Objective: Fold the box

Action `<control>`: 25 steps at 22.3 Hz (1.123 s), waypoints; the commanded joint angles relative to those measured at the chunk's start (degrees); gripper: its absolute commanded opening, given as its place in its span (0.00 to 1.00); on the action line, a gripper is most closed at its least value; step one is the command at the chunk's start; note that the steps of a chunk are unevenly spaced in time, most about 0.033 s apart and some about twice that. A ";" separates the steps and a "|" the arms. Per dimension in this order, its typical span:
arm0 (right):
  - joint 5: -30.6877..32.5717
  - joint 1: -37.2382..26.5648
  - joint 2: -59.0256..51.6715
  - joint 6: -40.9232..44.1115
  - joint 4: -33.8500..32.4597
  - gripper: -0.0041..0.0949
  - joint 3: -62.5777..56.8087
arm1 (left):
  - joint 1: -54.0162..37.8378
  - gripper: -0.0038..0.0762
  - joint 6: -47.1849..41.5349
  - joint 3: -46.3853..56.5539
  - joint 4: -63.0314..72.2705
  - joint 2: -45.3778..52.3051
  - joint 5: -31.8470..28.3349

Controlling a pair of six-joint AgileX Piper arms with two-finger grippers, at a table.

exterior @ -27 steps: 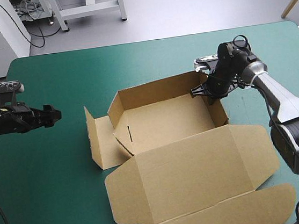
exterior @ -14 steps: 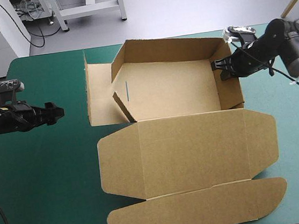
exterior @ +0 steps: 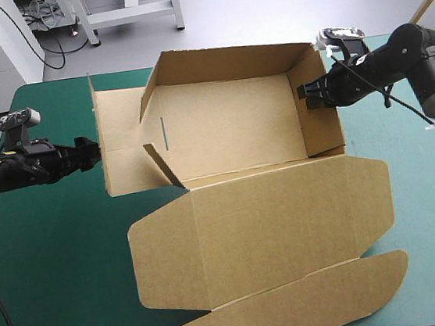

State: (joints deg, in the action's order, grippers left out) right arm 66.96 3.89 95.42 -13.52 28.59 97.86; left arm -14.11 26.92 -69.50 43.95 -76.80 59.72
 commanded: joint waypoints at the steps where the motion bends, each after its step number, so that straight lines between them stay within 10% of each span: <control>1: -5.38 2.25 -1.11 0.13 2.02 0.02 1.58 | -0.08 0.91 0.49 -1.86 6.63 1.52 -0.24; 25: -19.42 17.39 11.18 8.21 2.84 0.02 1.58 | 0.03 0.91 3.53 -1.86 15.46 1.63 9.86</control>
State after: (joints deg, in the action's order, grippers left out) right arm 50.58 20.33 109.79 -5.92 27.58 97.79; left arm -14.19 30.16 -69.50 55.10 -76.80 69.52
